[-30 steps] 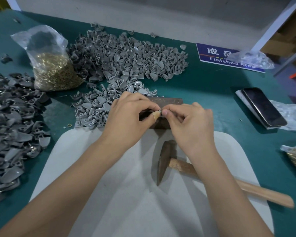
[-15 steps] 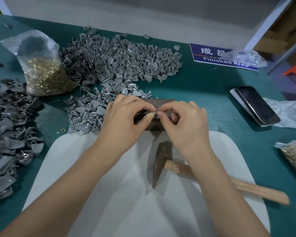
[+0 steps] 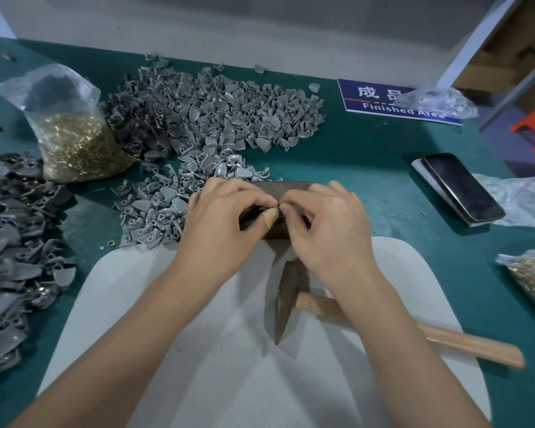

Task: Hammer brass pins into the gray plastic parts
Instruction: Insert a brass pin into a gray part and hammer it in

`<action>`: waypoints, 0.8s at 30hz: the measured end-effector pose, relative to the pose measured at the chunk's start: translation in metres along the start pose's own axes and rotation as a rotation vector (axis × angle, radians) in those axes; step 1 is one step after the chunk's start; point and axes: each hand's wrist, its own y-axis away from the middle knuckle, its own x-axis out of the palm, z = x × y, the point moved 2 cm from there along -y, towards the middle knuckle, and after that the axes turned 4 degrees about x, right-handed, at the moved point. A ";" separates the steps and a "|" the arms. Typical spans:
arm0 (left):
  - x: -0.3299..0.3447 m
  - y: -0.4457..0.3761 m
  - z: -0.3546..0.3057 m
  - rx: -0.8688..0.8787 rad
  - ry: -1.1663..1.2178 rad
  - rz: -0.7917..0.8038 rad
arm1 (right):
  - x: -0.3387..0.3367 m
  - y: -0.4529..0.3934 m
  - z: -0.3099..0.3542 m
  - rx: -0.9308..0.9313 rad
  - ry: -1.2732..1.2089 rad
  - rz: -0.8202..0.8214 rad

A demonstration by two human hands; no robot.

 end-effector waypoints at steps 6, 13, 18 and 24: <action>0.001 0.000 0.000 -0.028 0.007 -0.025 | 0.001 -0.007 -0.006 0.071 -0.118 0.054; 0.001 0.000 0.001 -0.027 -0.038 -0.043 | 0.001 -0.011 -0.019 0.106 -0.318 0.121; 0.003 0.001 0.002 -0.018 0.035 -0.057 | 0.002 -0.011 -0.020 0.098 -0.304 0.117; 0.003 0.000 0.004 -0.020 0.044 -0.059 | 0.003 -0.006 -0.020 0.159 -0.388 0.083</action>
